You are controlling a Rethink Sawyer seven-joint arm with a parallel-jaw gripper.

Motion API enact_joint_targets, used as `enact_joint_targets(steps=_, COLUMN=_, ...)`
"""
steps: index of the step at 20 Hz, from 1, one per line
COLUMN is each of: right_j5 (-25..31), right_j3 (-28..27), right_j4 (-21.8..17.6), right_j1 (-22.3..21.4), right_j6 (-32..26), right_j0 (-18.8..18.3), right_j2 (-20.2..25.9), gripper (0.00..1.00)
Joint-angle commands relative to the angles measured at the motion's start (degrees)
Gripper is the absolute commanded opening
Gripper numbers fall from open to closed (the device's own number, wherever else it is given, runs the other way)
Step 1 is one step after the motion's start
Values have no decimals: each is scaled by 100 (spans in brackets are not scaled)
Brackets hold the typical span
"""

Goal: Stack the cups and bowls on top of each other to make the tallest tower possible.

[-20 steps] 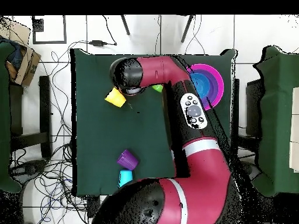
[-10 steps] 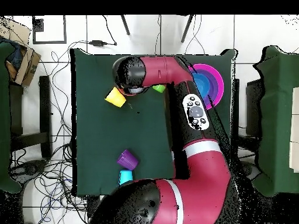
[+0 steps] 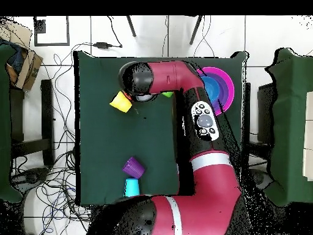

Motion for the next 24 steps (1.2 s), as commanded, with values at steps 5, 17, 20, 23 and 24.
enact_joint_targets(steps=5, right_j5=-284, right_j3=499, right_j4=185, right_j1=-168, right_j6=1472, right_j0=485, right_j2=-391, gripper=100)
enact_joint_targets(steps=17, right_j5=-482, right_j3=171, right_j4=227, right_j1=174, right_j6=1748, right_j0=705, right_j2=-461, gripper=100)
enact_joint_targets(steps=20, right_j5=-568, right_j3=55, right_j4=251, right_j1=277, right_j6=1854, right_j0=783, right_j2=-502, gripper=100)
enact_joint_targets(steps=23, right_j5=-570, right_j3=-32, right_j4=327, right_j1=357, right_j6=1915, right_j0=853, right_j2=-545, gripper=100)
enact_joint_targets(steps=24, right_j5=-590, right_j3=-81, right_j4=341, right_j1=395, right_j6=1934, right_j0=884, right_j2=-567, gripper=100)
